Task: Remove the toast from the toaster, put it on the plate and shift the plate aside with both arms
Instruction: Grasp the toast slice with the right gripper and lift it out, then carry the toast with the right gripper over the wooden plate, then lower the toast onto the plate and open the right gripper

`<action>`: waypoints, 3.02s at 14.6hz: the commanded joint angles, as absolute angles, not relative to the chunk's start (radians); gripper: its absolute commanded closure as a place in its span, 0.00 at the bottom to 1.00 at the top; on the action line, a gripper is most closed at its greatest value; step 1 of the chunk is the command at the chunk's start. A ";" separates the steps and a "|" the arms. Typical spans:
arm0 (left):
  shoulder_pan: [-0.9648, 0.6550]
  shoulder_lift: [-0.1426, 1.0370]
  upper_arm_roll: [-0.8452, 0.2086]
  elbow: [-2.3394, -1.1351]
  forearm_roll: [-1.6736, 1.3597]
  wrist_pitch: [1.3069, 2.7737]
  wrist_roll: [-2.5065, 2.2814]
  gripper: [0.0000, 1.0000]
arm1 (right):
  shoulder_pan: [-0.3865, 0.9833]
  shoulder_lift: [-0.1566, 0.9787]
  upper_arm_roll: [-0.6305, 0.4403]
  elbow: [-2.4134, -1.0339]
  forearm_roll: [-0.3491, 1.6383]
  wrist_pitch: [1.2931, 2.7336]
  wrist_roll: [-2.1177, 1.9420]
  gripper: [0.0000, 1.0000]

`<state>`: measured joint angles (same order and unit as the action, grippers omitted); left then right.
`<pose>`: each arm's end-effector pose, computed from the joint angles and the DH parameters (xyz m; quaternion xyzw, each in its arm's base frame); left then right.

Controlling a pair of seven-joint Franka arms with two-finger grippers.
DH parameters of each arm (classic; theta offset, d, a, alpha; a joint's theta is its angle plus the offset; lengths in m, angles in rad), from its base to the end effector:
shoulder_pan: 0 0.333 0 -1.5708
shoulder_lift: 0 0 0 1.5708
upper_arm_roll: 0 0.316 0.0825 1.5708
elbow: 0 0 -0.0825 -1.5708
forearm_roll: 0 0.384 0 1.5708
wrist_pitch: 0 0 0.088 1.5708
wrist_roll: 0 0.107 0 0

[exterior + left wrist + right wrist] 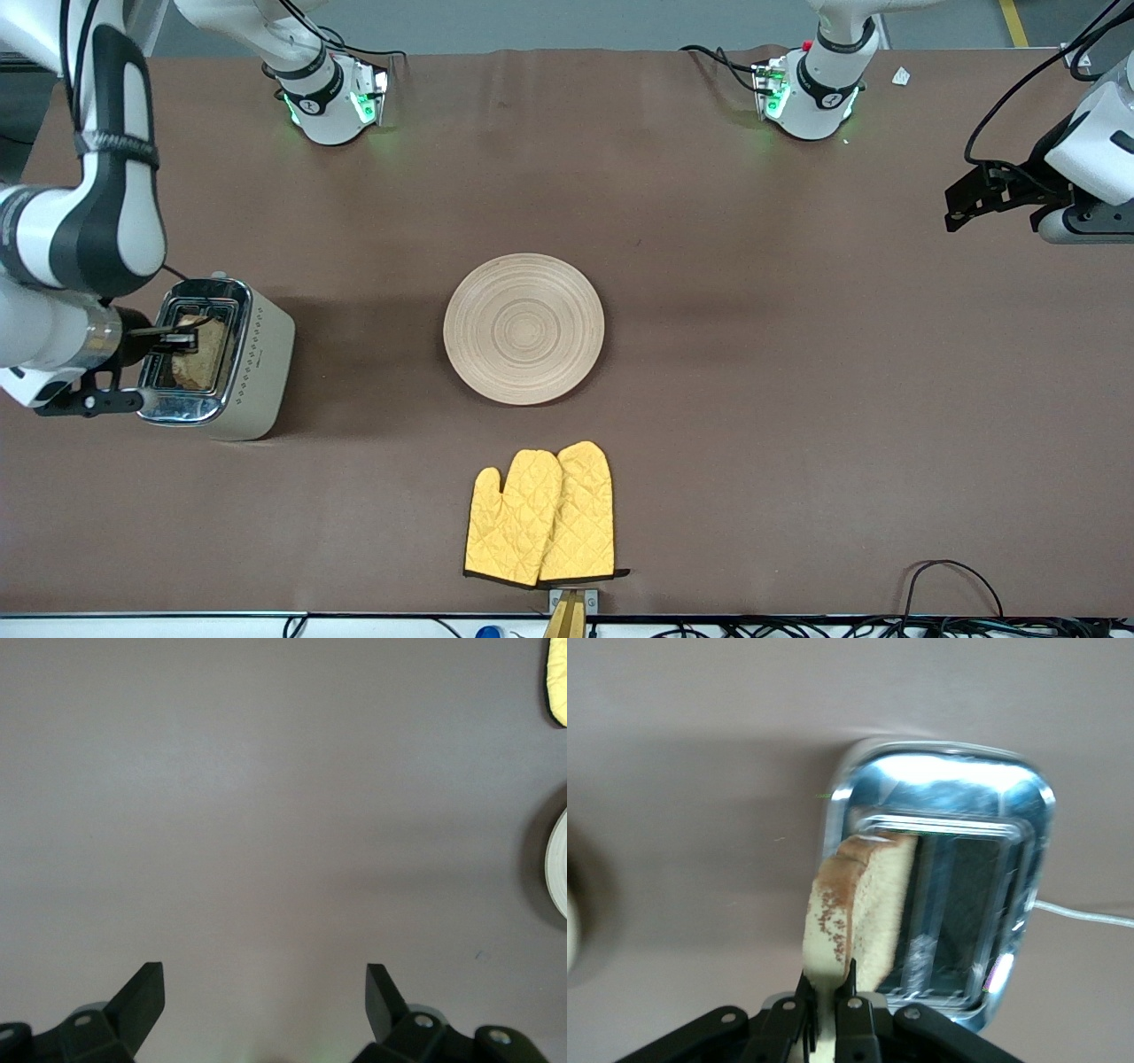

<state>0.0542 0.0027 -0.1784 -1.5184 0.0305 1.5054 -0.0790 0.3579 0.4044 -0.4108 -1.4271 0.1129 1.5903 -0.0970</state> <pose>0.5453 -0.0645 0.6420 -0.9996 0.0217 0.0063 0.0157 0.6493 0.0179 0.4638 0.9941 0.0215 -0.1053 0.0162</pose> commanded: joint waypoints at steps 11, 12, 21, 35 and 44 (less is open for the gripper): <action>0.055 0.026 -0.173 -1.519 0.034 1.496 -0.075 0.00 | 0.759 0.520 -0.410 -1.407 0.167 1.637 0.423 0.91; 0.055 0.034 -0.173 -1.519 0.034 1.496 -0.077 0.00 | 0.778 0.532 -0.410 -1.408 0.167 1.650 0.452 0.91; 0.051 0.043 -0.175 -1.519 0.035 1.496 -0.084 0.00 | 0.810 0.549 -0.384 -1.606 0.544 1.975 0.565 0.91; 0.044 0.049 -0.183 -1.519 0.034 1.496 -0.089 0.00 | 0.796 0.572 -0.373 -1.675 0.921 2.062 0.433 0.00; 0.046 0.060 -0.184 -1.516 0.020 1.503 -0.098 0.00 | 0.762 0.514 -0.432 -1.572 0.445 1.936 0.402 0.00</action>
<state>0.0488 0.0554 -0.1827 -1.5253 0.0305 1.5045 -0.0812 0.7771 0.5581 -0.4091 -1.5882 0.5281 1.9897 0.4368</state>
